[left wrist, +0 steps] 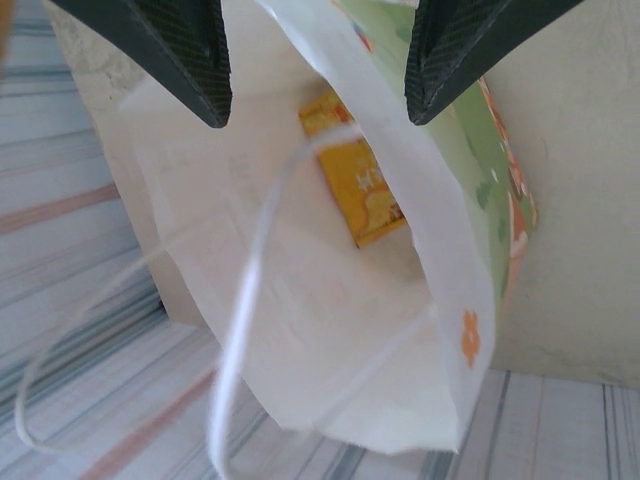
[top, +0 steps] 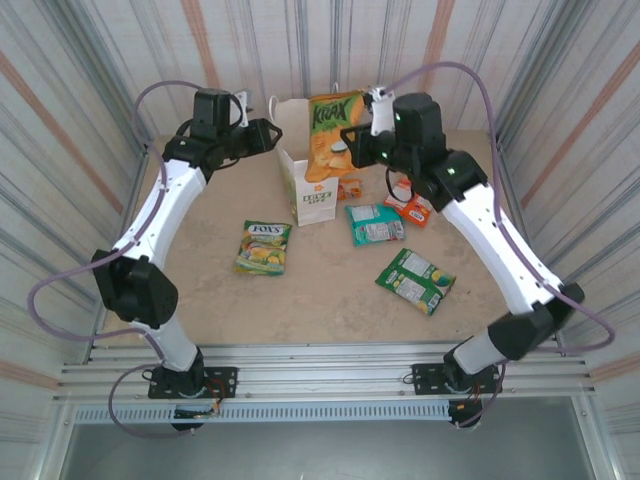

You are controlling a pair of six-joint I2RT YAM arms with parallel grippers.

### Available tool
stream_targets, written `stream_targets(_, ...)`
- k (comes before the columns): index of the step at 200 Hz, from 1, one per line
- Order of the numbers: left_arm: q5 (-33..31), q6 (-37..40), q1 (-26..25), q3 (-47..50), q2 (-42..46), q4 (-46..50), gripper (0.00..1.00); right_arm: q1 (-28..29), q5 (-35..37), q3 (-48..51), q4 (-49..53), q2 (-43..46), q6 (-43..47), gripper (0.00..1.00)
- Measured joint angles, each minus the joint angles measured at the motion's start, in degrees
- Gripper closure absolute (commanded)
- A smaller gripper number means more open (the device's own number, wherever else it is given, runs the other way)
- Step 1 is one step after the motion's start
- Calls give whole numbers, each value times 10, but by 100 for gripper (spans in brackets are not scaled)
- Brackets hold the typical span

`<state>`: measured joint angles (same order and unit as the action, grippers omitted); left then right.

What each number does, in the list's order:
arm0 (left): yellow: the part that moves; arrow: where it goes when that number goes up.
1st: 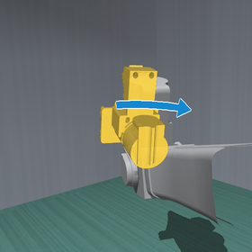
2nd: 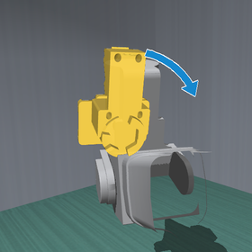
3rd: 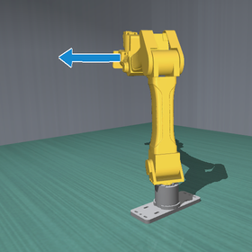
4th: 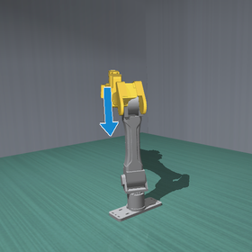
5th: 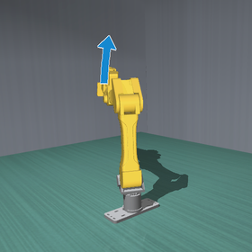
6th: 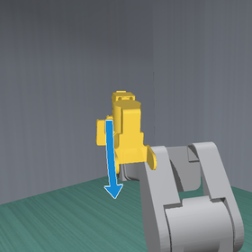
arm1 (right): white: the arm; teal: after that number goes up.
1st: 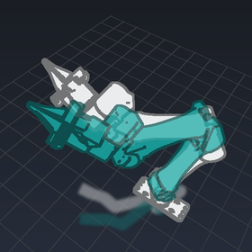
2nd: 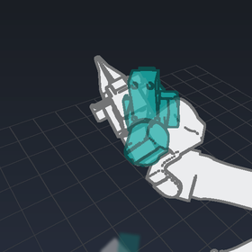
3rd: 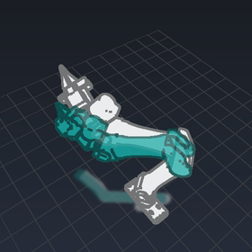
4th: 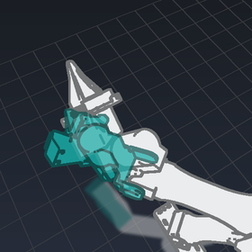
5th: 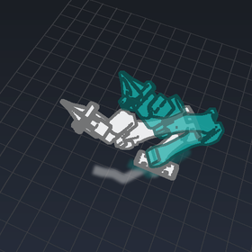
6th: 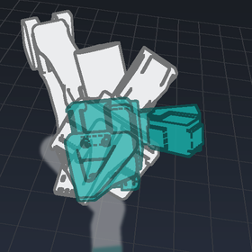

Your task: Place the snacks into the paper bag

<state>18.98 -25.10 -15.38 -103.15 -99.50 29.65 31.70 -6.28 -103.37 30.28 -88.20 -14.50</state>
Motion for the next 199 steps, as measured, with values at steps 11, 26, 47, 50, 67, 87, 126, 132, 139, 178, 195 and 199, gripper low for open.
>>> stream_targets(11,9,-3,9,-14,-15,-7,51,-4,4,-43,7,-39,13,84)
stream_targets(26,22,-6,18,-29,-32,-19,52,-9,7,-93,16,-86,23,86)
stream_targets(47,38,-8,23,-49,-55,-31,58,-18,5,-156,21,-144,32,94)
stream_targets(50,41,-9,23,-52,-58,-33,60,-19,4,-164,22,-152,33,95)
stream_targets(67,55,-10,22,-64,-72,-39,75,-25,0,-207,26,-189,34,99)
stream_targets(87,67,-11,22,-71,-83,-45,87,-29,-2,-249,28,-221,35,100)
stream_targets(126,76,-10,21,-72,-87,-47,100,-30,-2,-310,16,-255,34,100)
stream_targets(132,77,-10,22,-72,-87,-47,100,-30,-2,-318,12,-259,34,100)
stream_targets(139,77,-10,22,-72,-87,-46,100,-30,-2,-325,7,-263,34,100)
stream_targets(178,81,-10,22,-72,-87,-50,100,-30,-2,-359,-18,-294,30,100)
stream_targets(195,83,-10,22,-72,-87,-51,100,-29,-7,-369,-21,-315,26,100)
stream_targets(199,83,-10,22,-72,-87,-51,100,-28,-9,-371,-20,-321,25,100)
